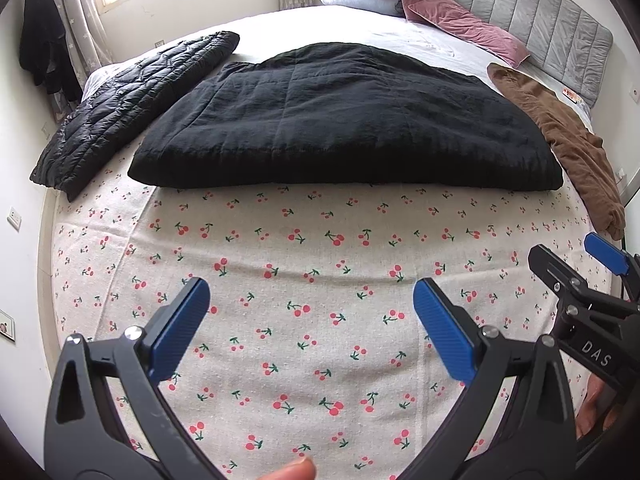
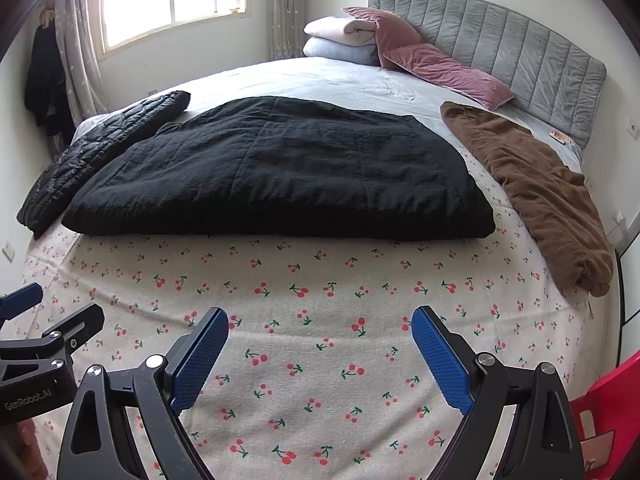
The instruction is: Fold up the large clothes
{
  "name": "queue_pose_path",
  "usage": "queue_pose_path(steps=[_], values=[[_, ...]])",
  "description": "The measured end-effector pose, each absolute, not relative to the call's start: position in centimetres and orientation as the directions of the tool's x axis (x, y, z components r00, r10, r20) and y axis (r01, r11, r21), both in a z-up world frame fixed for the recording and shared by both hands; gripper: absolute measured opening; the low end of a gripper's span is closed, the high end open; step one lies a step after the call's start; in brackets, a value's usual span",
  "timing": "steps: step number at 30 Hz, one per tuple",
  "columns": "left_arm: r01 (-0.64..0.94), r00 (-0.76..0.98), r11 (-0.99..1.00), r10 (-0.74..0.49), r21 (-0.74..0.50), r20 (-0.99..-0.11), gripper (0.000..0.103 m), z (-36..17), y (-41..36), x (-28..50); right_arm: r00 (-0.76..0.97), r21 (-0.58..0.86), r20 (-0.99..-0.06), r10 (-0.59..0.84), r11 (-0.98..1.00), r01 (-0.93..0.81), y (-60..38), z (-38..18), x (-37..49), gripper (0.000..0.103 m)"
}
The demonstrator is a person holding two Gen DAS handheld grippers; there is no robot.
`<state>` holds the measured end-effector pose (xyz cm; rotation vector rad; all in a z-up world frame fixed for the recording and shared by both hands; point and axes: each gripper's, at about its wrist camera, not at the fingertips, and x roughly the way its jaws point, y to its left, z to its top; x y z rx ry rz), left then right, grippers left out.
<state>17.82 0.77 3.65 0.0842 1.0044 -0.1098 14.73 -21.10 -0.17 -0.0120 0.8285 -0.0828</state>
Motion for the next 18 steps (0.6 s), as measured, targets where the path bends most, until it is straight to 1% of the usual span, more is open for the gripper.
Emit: queue_pose_path(steps=[18], values=[[0.142, 0.521, 0.99, -0.062, 0.014, -0.851, 0.101, 3.46, 0.43, 17.69, 0.682, -0.035, -0.728, -0.07, 0.997, 0.066, -20.87, 0.42, 14.36, 0.094]])
